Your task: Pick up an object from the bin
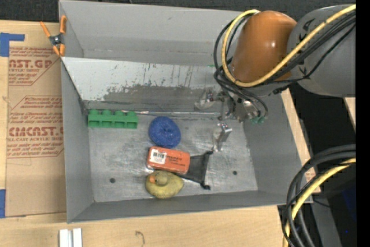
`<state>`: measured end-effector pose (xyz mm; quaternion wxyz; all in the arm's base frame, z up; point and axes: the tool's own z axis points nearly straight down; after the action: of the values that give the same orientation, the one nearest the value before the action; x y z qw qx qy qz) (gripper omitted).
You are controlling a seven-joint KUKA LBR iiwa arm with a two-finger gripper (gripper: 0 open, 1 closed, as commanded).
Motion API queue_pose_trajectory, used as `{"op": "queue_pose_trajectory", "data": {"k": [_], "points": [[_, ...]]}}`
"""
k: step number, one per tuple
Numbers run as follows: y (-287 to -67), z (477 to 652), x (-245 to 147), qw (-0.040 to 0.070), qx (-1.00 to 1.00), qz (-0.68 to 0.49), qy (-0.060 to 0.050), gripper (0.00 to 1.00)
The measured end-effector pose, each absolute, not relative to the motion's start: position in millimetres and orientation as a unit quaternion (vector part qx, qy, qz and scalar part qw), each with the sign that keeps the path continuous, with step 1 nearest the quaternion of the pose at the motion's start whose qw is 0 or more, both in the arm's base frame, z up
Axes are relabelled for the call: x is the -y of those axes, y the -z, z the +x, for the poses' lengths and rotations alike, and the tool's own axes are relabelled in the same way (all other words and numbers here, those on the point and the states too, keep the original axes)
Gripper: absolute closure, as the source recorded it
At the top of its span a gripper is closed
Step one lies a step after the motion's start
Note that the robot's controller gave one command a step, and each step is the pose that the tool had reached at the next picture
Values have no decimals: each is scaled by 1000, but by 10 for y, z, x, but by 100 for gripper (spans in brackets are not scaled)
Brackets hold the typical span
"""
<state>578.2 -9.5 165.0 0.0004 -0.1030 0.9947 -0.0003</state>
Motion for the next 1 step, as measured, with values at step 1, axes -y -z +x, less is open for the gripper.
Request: {"op": "queue_pose_trajectory", "data": {"k": [1], "points": [[-1431,5498,80,7,-993,-119,0,0]]}}
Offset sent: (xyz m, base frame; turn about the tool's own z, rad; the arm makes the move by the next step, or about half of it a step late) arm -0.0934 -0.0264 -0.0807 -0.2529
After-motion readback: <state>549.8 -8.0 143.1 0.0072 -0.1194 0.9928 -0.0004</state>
